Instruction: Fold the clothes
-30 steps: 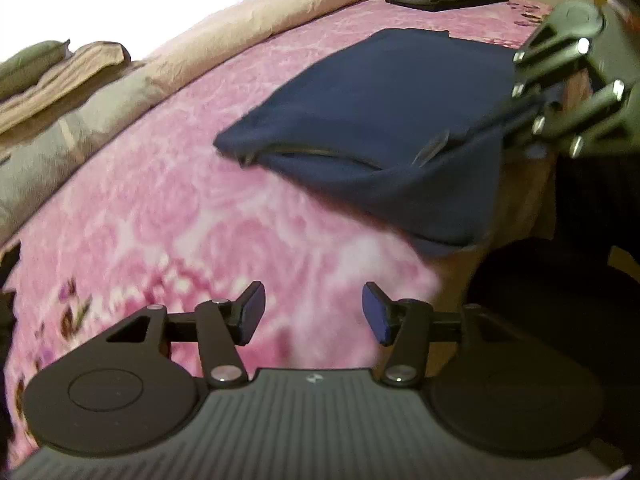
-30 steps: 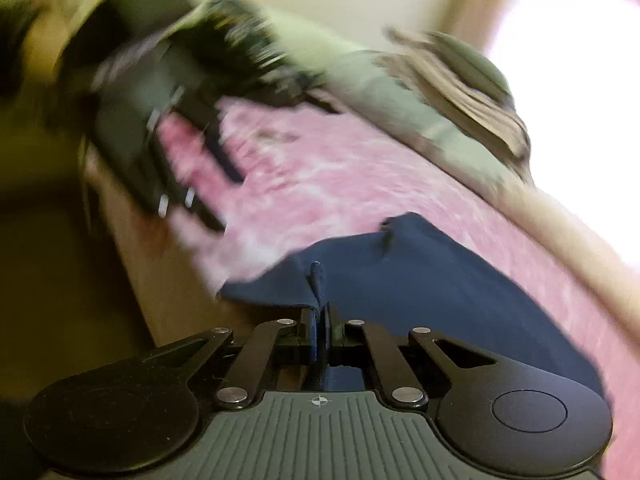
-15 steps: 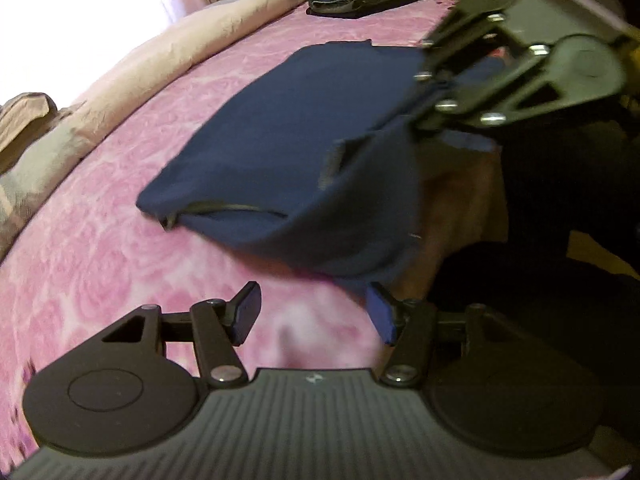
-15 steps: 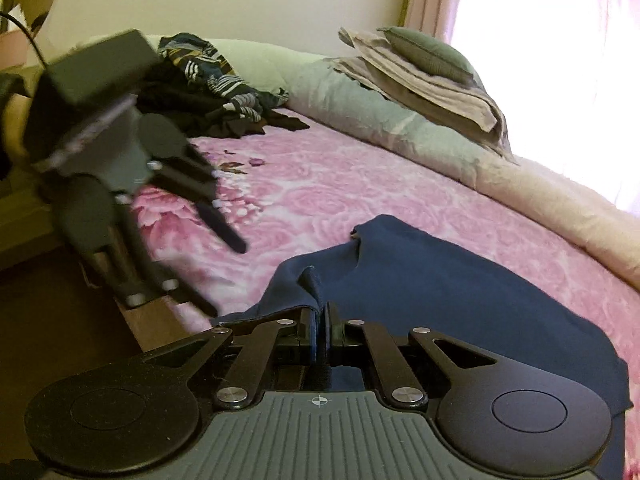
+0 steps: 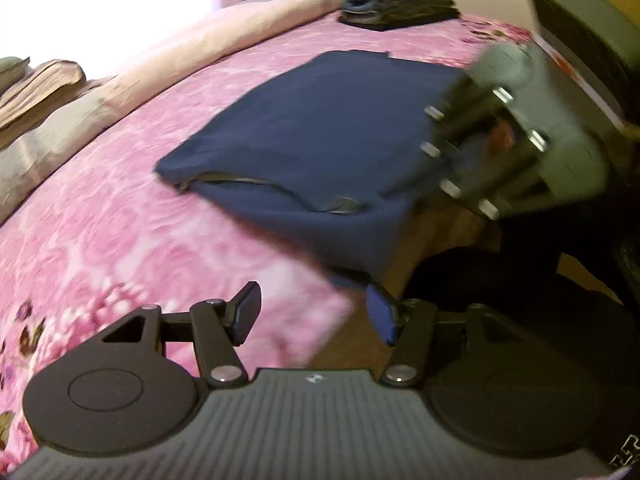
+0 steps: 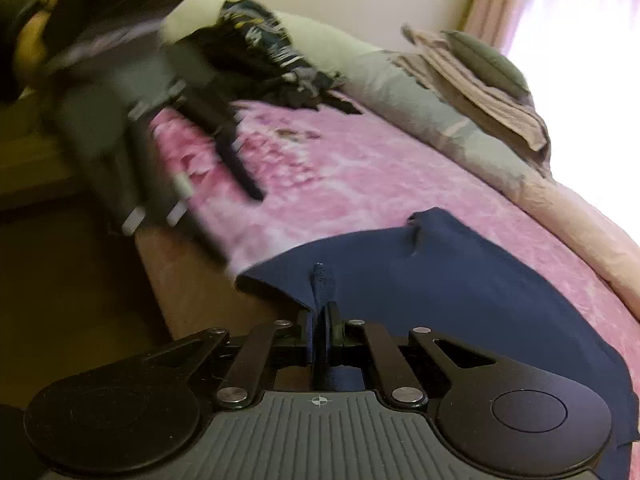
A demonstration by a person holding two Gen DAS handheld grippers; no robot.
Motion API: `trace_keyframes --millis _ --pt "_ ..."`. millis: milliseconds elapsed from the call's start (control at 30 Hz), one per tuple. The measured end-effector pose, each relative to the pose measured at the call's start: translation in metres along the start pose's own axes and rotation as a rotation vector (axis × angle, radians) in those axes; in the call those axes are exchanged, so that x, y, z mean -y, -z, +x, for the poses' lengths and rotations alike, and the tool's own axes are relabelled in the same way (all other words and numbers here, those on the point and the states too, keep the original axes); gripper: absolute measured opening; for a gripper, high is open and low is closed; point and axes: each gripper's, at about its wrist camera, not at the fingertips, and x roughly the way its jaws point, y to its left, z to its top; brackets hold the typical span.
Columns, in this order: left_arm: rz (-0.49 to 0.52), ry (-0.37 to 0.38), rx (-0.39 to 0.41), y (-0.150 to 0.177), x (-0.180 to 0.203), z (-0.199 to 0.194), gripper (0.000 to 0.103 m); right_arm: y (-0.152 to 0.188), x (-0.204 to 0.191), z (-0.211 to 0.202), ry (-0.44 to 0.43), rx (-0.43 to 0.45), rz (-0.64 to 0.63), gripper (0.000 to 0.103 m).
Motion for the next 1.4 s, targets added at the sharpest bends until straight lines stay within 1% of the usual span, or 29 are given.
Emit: trace_keyframes --millis 67,100,133,167,200,267,333,433,467,500,533,667,733,800,867,933,1033,1100,1167,1267,1300,1400 --pt "-0.035 -0.015 0.006 -0.002 -0.015 -0.001 0.054 0.003 -0.006 0.005 -0.005 -0.021 -0.022 0.003" --pt "-0.052 -0.022 0.008 -0.004 -0.022 -0.001 0.054 0.004 -0.009 0.007 -0.008 -0.031 -0.034 0.008" --pt "-0.069 -0.031 0.009 -0.006 -0.028 0.0 0.054 0.005 -0.011 0.007 -0.021 -0.03 -0.049 0.033" --pt "-0.085 -0.041 0.008 -0.008 -0.035 0.002 0.054 0.006 -0.013 0.006 -0.035 -0.03 -0.064 0.051" --pt "-0.093 -0.054 0.008 -0.011 -0.04 0.004 0.055 0.007 -0.015 0.003 -0.04 -0.016 -0.076 0.075" --pt "-0.095 -0.08 0.003 -0.018 -0.051 0.012 0.055 0.008 -0.014 0.0 -0.07 -0.02 -0.079 0.076" --pt "-0.077 -0.099 0.001 -0.025 -0.063 0.021 0.055 0.006 -0.009 -0.003 -0.068 -0.028 -0.058 0.076" --pt "-0.028 -0.127 0.007 -0.041 -0.085 0.041 0.055 0.004 0.002 -0.008 -0.056 -0.033 -0.011 0.076" --pt "0.013 -0.137 0.012 -0.047 -0.092 0.048 0.055 0.002 0.006 -0.009 -0.051 -0.035 0.009 0.076" --pt "0.083 -0.157 0.018 -0.052 -0.097 0.057 0.054 0.0 0.008 -0.011 -0.043 -0.033 0.024 0.076" --pt "0.182 -0.188 0.021 -0.057 -0.098 0.066 0.054 -0.002 0.01 -0.013 -0.035 -0.031 0.04 0.076" --pt "0.677 -0.267 -0.022 -0.06 -0.098 0.115 0.054 -0.005 0.019 -0.016 0.0 -0.024 0.095 0.076" --pt "0.858 -0.279 -0.039 -0.056 -0.1 0.135 0.054 -0.005 0.025 -0.016 0.013 -0.033 0.129 0.076" --pt "0.968 -0.263 -0.051 -0.053 -0.104 0.151 0.054 -0.003 0.03 -0.016 0.026 -0.037 0.163 0.076" --pt "1.071 -0.26 -0.033 -0.052 -0.108 0.162 0.054 -0.001 0.035 -0.015 0.039 -0.039 0.194 0.076" --pt "1.127 -0.238 -0.036 -0.054 -0.112 0.171 0.052 0.0 0.039 -0.015 0.055 -0.038 0.219 0.076" --pt "0.868 -0.164 -0.088 -0.084 -0.135 0.177 0.05 -0.002 0.046 -0.015 0.054 -0.028 0.28 0.076" --pt "0.58 -0.087 -0.14 -0.105 -0.163 0.18 0.05 -0.004 0.047 -0.016 0.06 -0.023 0.281 0.076" --pt "0.307 -0.001 -0.192 -0.116 -0.193 0.181 0.05 -0.006 0.044 -0.015 0.065 -0.017 0.249 0.076" --pt "-0.01 0.039 -0.137 -0.123 -0.229 0.173 0.047 -0.006 0.04 -0.013 0.057 -0.016 0.224 0.076" --pt "-0.098 0.068 -0.11 -0.125 -0.238 0.171 0.047 -0.006 0.039 -0.013 0.053 -0.017 0.228 0.076" --pt "-0.255 0.153 -0.048 -0.126 -0.251 0.17 0.047 -0.004 0.039 -0.01 0.041 -0.019 0.243 0.076"
